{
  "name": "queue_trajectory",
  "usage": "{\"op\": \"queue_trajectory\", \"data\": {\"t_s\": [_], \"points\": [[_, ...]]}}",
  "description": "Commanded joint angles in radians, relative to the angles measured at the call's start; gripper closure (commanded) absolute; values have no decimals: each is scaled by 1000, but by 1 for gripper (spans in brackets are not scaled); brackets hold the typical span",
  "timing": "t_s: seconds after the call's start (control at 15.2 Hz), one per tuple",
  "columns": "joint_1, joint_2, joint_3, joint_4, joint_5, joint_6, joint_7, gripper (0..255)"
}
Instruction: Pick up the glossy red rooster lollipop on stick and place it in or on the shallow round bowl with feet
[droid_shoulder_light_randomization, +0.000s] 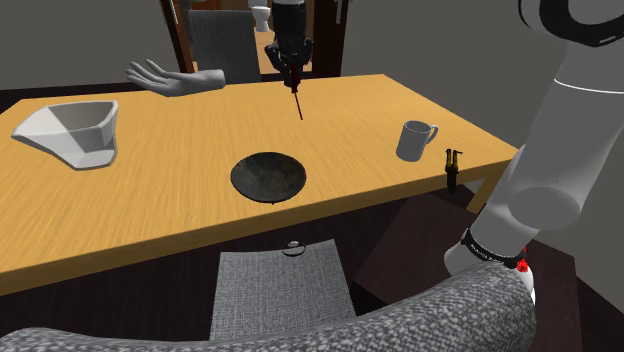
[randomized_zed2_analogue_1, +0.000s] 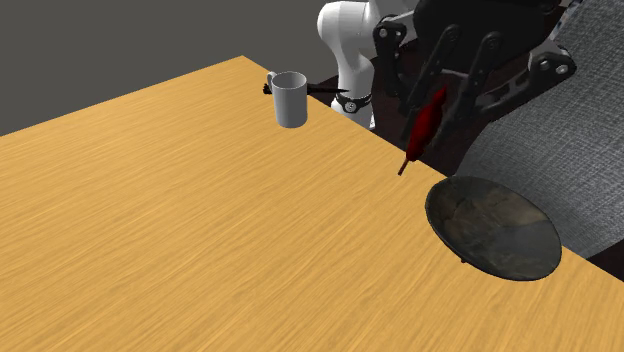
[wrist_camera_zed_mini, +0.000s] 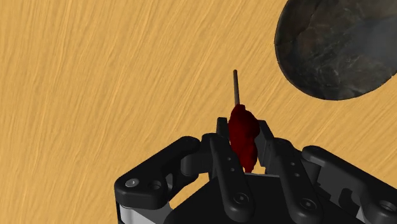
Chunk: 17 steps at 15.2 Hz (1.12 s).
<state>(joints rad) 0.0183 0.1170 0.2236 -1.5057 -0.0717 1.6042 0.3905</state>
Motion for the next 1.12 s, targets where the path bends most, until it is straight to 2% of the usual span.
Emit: {"op": "queue_trajectory", "data": {"t_s": [0.0, 0.4, 0.73, 1.06], "points": [[24, -18, 19, -20, 3, 0, 45, 255], [102, -13, 81, 16, -2, -39, 182, 255], [174, 24, 134, 86, -17, -81, 302, 255], [169, 5, 131, -7, -10, -7, 301, 255]]}}
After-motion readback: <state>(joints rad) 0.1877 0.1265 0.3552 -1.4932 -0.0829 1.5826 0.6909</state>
